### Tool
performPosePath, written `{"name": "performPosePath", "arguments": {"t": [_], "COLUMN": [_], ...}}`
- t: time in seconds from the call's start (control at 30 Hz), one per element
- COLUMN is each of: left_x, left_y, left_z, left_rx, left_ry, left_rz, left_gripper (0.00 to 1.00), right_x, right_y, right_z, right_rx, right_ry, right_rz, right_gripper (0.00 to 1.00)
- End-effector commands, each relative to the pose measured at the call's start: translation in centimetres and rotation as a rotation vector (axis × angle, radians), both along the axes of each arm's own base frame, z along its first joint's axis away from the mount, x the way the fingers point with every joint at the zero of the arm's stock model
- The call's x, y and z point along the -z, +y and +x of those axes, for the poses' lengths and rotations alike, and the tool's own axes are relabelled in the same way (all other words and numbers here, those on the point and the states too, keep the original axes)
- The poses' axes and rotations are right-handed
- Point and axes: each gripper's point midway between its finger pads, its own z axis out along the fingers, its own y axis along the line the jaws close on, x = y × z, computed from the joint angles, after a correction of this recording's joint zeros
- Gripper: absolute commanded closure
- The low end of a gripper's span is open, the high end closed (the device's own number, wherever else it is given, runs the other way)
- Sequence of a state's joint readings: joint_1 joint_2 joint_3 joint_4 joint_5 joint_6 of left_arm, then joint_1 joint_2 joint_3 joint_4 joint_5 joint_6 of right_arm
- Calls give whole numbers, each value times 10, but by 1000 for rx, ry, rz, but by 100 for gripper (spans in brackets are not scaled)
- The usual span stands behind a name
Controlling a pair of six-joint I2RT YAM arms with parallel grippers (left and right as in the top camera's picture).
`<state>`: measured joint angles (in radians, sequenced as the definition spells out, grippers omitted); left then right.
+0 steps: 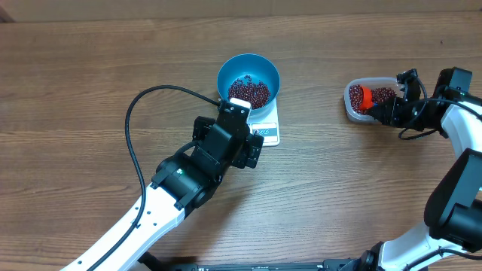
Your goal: Scoop item into bowl and weigh 150g on scale
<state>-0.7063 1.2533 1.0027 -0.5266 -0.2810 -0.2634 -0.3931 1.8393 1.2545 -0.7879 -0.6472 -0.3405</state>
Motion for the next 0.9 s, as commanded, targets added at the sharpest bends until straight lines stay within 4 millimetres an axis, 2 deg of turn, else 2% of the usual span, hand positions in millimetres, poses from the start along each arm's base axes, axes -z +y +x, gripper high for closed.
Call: {"name": "performPosePath", "arguments": {"t": [0.0,0.47,0.67,0.87], "left_x": [5,5,5,5], "left_y": [2,2,2,2], "left_z": [1,1,1,1], "left_rx": [-19,-19,-19,-19], "left_ry": [7,7,7,7], "left_rz": [7,7,7,7], "left_gripper": [0,0,0,1], "right_x": [22,7,6,2], "right_y": [-1,-16,-25,-24], "right_z": [-6,-4,-5,-4], "right_rx": [35,96,121,121], "right_ry": [71,15,11,-5], "right_rz": [5,137,145,173], "right_gripper": [96,96,96,96]}}
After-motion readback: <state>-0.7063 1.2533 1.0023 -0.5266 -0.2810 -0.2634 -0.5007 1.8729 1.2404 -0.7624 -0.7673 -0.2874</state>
